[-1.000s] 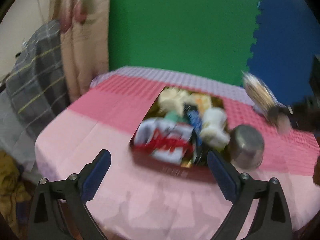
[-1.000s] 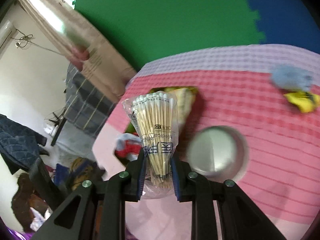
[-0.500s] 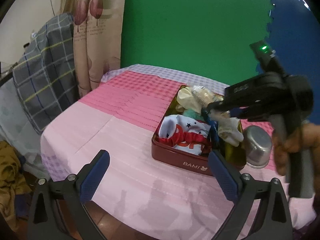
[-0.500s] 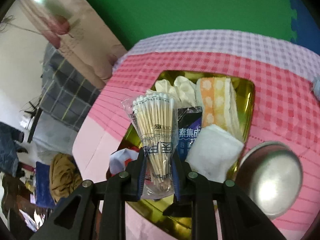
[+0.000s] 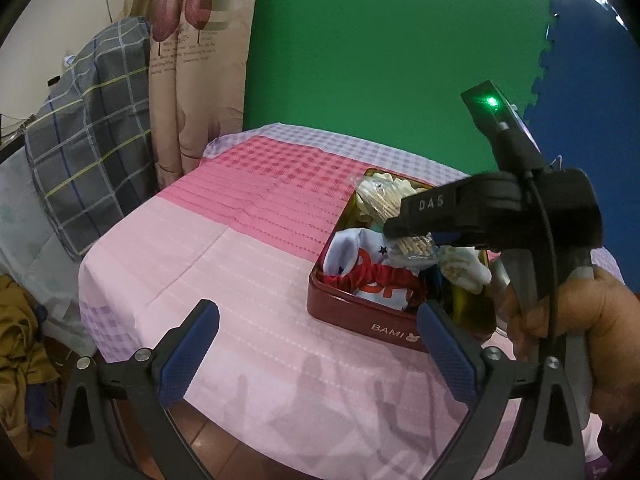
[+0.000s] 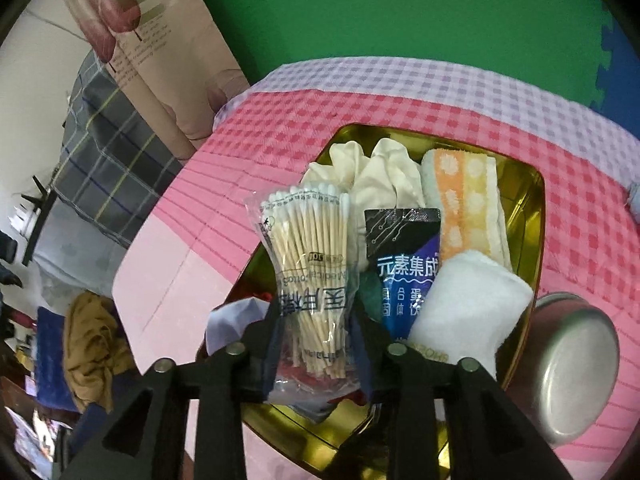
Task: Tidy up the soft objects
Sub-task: 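Release the white sock into the tin while the right gripper lowers the swab bag into it, then grasp the rolled blue towel with the left gripper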
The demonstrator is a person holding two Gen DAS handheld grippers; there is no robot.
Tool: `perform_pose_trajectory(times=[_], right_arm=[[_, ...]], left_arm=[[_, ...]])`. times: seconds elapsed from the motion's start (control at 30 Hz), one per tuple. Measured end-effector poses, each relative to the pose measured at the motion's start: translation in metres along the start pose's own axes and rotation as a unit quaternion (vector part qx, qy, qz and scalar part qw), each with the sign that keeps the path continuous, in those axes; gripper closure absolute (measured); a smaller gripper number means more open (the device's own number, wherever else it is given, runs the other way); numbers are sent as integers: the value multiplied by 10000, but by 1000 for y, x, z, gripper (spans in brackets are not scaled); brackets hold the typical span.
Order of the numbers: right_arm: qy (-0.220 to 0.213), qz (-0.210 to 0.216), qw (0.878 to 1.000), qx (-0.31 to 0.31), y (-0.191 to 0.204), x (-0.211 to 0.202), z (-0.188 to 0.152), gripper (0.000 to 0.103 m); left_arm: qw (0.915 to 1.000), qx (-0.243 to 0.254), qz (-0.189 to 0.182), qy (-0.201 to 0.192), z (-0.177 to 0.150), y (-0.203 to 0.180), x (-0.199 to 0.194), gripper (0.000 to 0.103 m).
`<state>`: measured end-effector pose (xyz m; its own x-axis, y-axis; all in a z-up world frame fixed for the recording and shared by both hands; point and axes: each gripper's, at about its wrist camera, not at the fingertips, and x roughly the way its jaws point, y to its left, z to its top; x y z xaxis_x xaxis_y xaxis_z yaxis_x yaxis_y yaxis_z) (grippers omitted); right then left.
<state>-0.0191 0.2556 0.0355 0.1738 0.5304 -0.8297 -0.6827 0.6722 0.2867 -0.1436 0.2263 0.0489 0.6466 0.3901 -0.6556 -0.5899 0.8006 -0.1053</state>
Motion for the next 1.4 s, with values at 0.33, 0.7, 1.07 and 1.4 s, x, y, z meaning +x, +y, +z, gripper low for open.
perform_pose_trajectory(times=[0.33, 0.7, 1.07, 1.4], right_arm=[[-768, -955, 9869, -1045, 25, -33, -6, 57], [-1309, -1516, 9690, -1450, 34, -65, -15, 51], [-1449, -1967, 9603, -1344, 1, -84, -33, 51], [-1430, -2266, 9612, -648, -86, -110, -56, 51]], left_arm=[[10000, 77, 59, -13, 0, -3, -1, 5], [9998, 138, 120, 4, -2, -2, 1, 5], [9987, 447, 242, 29, -8, -11, 4, 5], [9909, 1298, 353, -112, -18, -48, -1, 5]])
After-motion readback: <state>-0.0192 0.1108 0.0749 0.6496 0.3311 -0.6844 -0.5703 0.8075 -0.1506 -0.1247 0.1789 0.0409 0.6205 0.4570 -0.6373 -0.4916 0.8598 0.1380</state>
